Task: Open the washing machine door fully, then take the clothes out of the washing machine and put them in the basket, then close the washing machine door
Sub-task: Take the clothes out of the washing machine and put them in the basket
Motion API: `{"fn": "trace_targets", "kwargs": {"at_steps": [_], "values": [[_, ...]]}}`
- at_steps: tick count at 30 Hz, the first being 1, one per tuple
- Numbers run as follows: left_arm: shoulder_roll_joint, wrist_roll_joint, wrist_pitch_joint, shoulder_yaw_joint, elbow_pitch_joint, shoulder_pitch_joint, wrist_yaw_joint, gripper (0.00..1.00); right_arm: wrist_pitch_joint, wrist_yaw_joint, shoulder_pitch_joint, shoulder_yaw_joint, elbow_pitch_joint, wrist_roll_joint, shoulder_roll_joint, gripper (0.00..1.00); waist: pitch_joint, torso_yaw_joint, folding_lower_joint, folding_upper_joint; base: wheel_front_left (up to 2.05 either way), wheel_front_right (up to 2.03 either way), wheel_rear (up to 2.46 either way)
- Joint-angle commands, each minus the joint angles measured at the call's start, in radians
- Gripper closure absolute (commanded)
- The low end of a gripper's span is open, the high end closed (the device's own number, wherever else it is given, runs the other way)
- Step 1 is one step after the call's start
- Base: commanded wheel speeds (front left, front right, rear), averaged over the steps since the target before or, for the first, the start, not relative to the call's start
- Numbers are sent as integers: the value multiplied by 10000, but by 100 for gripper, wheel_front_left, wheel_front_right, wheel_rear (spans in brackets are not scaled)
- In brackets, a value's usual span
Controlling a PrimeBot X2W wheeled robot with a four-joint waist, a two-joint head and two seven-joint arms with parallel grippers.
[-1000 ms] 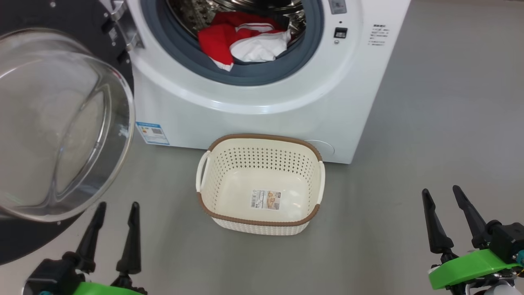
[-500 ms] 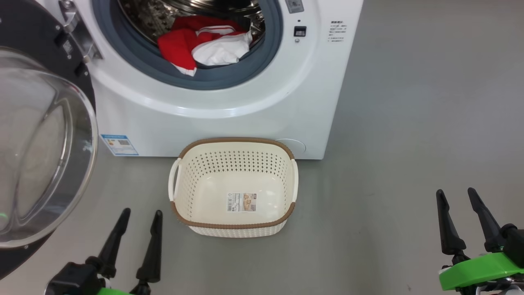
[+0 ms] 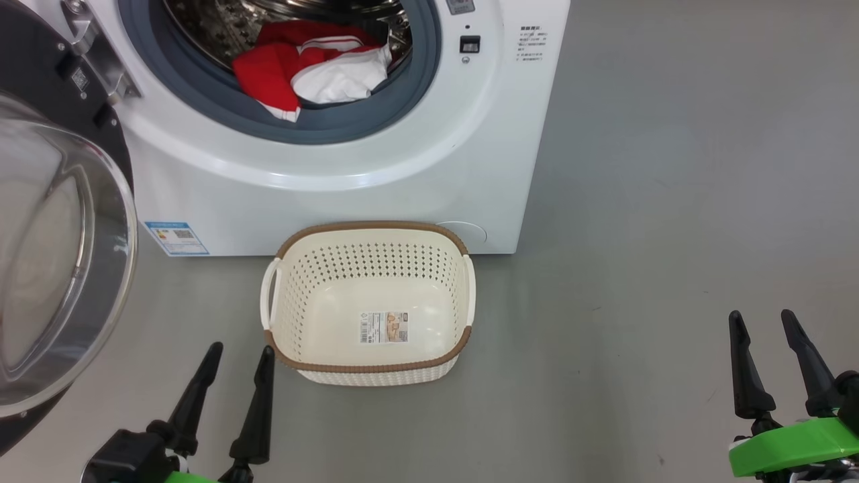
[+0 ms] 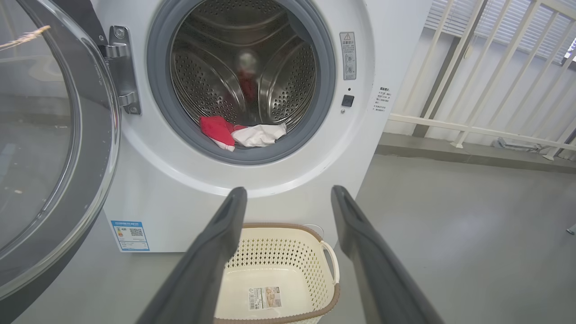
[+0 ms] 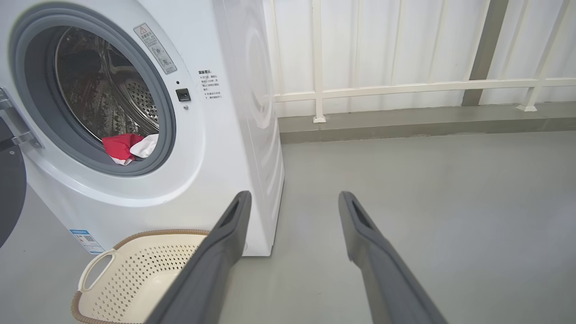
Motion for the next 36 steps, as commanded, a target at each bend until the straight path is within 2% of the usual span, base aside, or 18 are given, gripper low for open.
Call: {"fn": "trace_targets", "kwargs": {"at_steps": [1, 15, 36], "values": [[207, -90, -51, 278, -265, -313, 13, 0, -63, 65, -80, 159, -294, -1, -115, 0, 21, 28, 0, 0, 0, 0, 0], [370, -424, -51, 69, -395, -492, 13, 0, -63, 65, -255, 238, -281, -34, -112, 0, 153, 197, 0, 0, 16, -17, 2], [284, -275, -51, 268, -435, -748, 13, 0, -63, 65, -450, 297, -266, -38, -99, 0, 416, 284, 0, 0, 117, -117, 0]]}}
